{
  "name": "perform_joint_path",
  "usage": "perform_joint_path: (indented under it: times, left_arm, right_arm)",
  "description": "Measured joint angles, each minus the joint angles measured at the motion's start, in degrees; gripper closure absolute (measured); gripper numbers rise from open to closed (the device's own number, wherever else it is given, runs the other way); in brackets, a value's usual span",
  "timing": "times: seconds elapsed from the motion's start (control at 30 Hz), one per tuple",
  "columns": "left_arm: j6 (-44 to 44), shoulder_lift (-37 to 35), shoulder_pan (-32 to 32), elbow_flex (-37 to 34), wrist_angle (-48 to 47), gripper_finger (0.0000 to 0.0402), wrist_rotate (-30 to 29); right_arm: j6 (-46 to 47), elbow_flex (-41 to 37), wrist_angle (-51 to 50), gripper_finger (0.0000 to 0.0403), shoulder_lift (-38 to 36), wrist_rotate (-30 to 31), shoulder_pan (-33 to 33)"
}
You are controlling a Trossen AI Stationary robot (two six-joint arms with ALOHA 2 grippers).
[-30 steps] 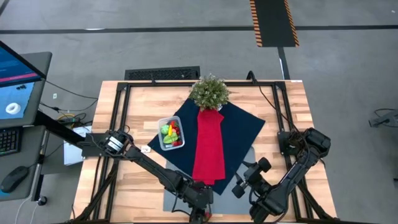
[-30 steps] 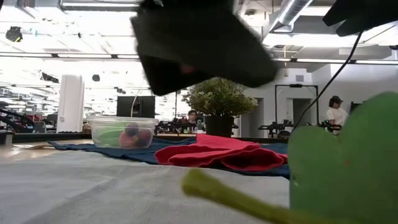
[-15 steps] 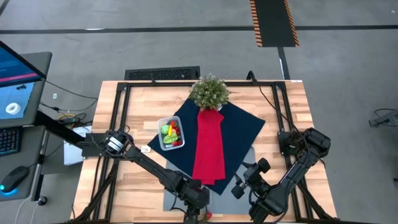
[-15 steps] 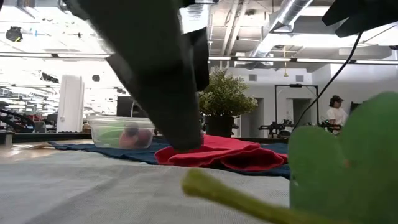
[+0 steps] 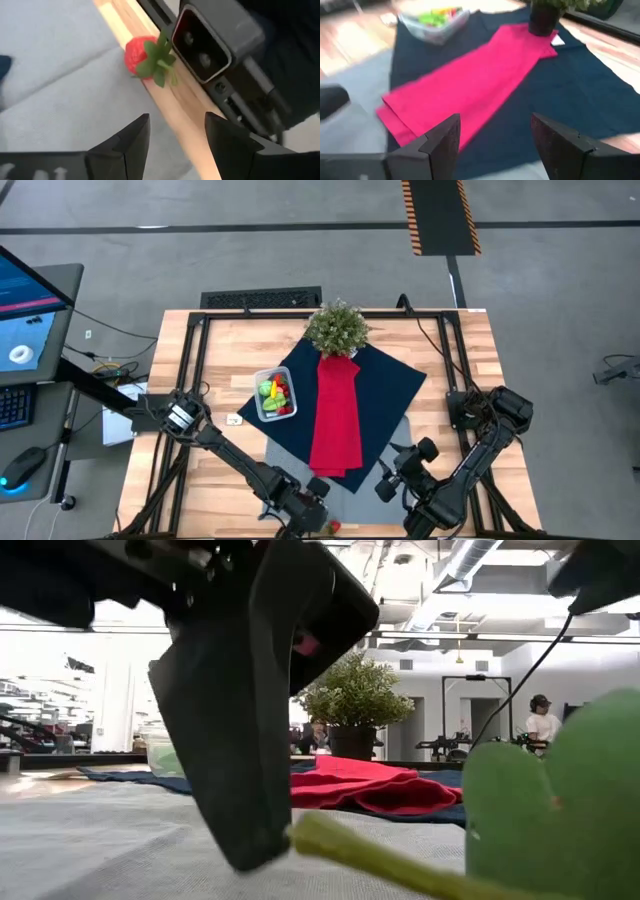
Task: Pick and placing Produce into tupperware
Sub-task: Put the red strawberry into the transparent bin
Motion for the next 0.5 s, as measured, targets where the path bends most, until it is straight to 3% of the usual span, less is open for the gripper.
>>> perform_joint_path:
  times: [0.17, 0.5]
  left_arm:
    - [6.8, 0.0, -0.7, -0.5, 1.7, 0.0221, -0.1]
    - [16.1, -1.3, -0.7, -0.6, 4.5, 0.0221, 0.7]
  right_arm:
    - [-3.6, 0.0, 4.3, 0.0138, 0.0, -5.4, -1.0]
    - [-3.6, 0.0, 21.6, 0.0138, 0.0, -5.9, -5.2]
